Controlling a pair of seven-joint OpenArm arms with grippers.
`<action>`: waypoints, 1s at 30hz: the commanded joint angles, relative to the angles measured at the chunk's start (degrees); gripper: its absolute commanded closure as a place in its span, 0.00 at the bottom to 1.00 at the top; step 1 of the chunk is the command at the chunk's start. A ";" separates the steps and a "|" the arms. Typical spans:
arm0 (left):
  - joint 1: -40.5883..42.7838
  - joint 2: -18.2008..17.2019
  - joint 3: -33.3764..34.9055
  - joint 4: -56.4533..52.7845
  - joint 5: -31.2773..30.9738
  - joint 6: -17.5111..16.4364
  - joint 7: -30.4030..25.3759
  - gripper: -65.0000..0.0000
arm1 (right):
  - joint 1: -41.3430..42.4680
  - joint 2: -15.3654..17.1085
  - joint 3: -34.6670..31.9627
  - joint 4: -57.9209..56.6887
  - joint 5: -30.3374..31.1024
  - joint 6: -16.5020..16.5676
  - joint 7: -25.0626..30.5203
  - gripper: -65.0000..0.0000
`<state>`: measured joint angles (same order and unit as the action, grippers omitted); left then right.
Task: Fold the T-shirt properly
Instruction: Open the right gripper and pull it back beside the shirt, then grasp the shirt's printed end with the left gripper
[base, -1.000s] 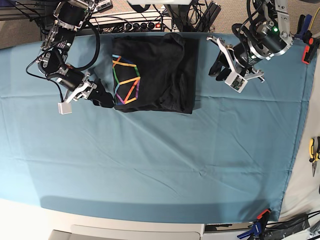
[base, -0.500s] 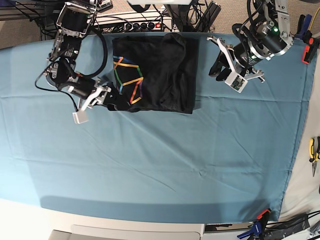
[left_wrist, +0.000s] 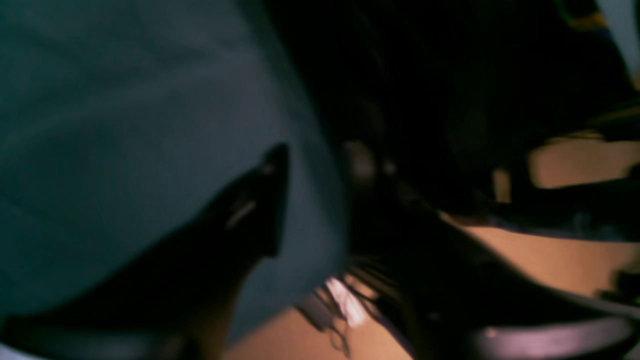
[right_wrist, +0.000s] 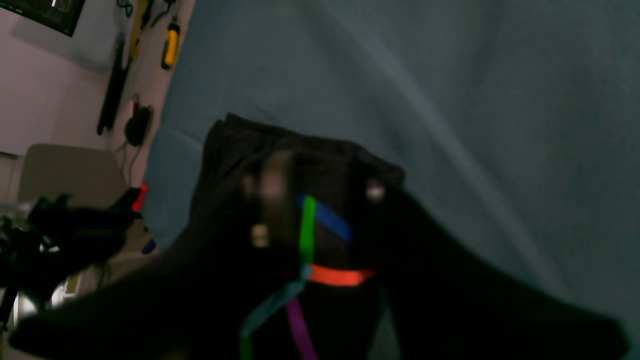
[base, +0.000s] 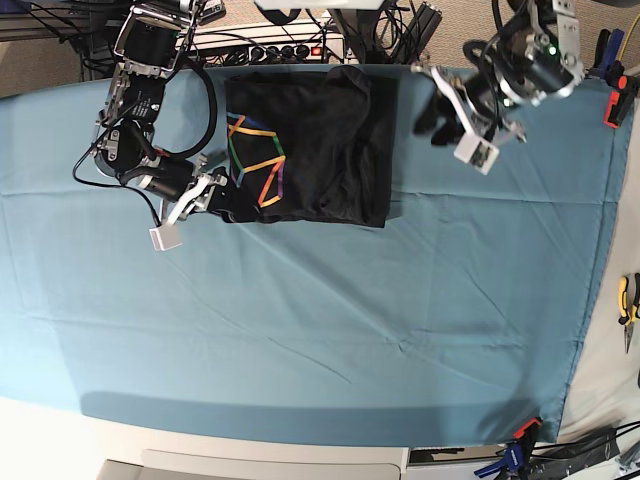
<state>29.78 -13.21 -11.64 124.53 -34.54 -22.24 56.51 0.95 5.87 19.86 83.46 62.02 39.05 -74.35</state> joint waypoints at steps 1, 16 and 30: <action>0.55 -0.28 -0.13 0.94 -1.73 0.92 -1.14 0.58 | 0.96 0.63 0.11 0.90 1.29 0.61 1.25 0.85; 4.46 3.08 2.10 0.94 -6.69 7.80 -2.05 0.50 | 0.96 0.63 0.11 0.90 1.33 0.68 1.25 0.93; 5.40 5.95 14.84 -4.02 -0.46 10.58 -3.63 0.46 | 0.96 0.66 0.11 0.90 1.33 0.95 1.20 0.93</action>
<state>34.87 -7.31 3.27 119.66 -34.26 -11.40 53.60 0.95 5.87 19.86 83.46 61.95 39.29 -74.35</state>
